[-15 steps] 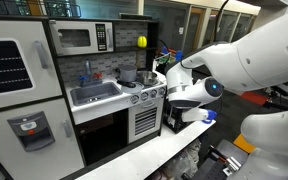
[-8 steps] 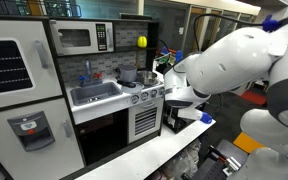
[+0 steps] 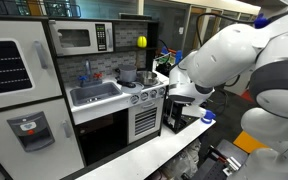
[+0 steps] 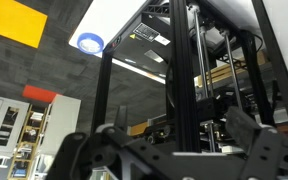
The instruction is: Remove the lid from the sink and put it on the stove
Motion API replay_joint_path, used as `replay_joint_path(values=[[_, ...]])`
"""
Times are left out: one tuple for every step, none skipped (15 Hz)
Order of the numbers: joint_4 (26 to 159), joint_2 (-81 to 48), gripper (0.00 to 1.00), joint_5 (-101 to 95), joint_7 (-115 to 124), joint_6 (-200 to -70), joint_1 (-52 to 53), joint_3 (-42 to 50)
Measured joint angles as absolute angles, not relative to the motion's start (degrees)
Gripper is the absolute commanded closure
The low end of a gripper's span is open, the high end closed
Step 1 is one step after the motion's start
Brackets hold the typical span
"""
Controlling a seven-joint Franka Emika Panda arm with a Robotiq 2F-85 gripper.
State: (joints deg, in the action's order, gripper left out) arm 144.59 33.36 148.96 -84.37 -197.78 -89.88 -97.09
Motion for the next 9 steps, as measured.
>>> replay_joint_path(values=[[144.59, 33.38, 0.00, 148.96, -84.23, -197.78, -89.81, -97.11], [144.59, 33.38, 0.00, 148.96, -84.16, -197.78, -89.76, -97.11], [144.59, 33.38, 0.00, 148.96, -84.15, -197.78, -89.74, -97.11], [144.59, 33.38, 0.00, 148.96, -84.15, -197.78, -89.73, -97.11], [144.59, 33.38, 0.00, 148.96, -84.15, -197.78, -89.73, -97.11], [144.59, 33.38, 0.00, 148.96, -84.15, -197.78, -89.73, -97.11], [144.59, 33.34, 0.00, 148.96, -84.15, -197.76, -89.73, -97.11], [144.84, 32.81, 0.00, 146.18, -81.43, -197.75, -89.68, -97.32], [145.20, 31.52, 0.00, 141.93, -76.28, -197.69, -89.41, -97.48]])
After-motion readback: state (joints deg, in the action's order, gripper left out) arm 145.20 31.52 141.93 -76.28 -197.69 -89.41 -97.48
